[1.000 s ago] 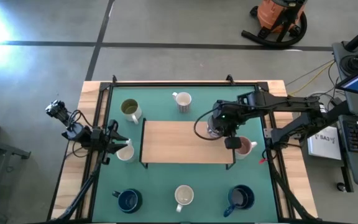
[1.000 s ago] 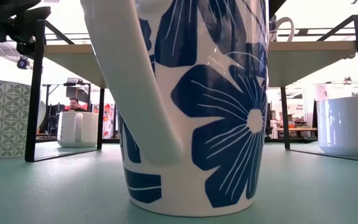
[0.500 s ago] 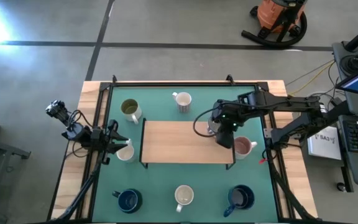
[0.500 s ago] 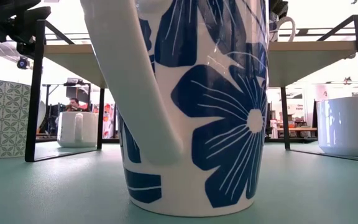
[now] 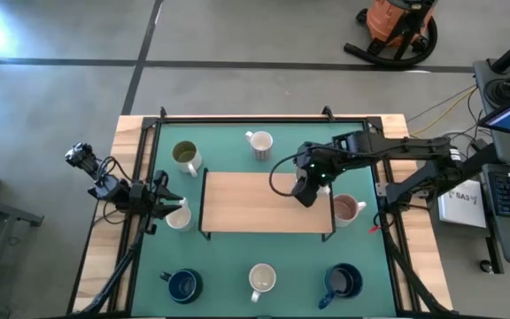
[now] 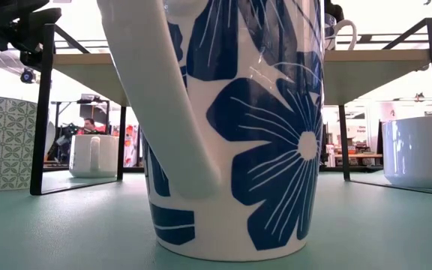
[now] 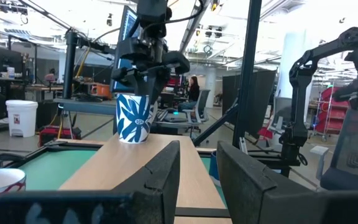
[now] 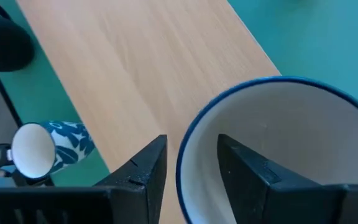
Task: Place coffee mugs
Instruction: Put the top blue patterned mug on the shelf
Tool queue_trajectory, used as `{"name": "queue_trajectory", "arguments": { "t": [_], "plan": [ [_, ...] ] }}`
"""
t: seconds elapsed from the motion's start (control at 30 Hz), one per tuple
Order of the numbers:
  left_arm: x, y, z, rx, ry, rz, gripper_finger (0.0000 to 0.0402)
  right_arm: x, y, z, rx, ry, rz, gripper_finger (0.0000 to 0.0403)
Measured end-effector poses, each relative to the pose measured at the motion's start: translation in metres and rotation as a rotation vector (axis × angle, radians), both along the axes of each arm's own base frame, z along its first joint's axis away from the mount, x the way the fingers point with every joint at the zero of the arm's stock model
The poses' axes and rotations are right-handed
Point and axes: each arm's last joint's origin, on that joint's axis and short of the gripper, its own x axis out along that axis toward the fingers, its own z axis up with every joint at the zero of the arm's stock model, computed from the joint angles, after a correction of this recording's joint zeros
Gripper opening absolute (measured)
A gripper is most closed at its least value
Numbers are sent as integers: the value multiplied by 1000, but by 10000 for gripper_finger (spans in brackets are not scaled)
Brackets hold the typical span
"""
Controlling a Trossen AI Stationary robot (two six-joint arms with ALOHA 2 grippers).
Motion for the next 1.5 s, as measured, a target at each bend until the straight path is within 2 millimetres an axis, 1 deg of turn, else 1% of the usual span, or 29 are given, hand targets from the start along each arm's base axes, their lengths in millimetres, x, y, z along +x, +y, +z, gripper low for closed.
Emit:
{"name": "queue_trajectory", "arguments": {
  "t": [0.23, 0.47, 0.57, 0.8, 0.97, 1.23, 1.5],
  "plan": [
    [0, 0, 0, 0, 0, 0, 89, 9, 0, -11, -7, 51, 14, 95],
    [0, 0, 0, 1, 1, 0, 89, 0, 0, -11, -41, 97, 88, 44],
    [0, 0, 0, 1, 1, 0, 89, -4, 0, -7, -81, 96, 180, 30],
    [0, 0, 0, 0, 1, 0, 89, -9, 0, 4, -176, 89, 423, 26],
    [0, 0, 0, 0, 0, 0, 89, -10, 0, 5, -229, 90, 537, 26],
    [0, 0, 0, 0, 0, 0, 89, -12, -1, -3, -287, 192, 644, 25],
    [0, 0, 0, 1, 1, 0, 89, -6, -1, -10, -327, 212, 786, 25]
  ]
}}
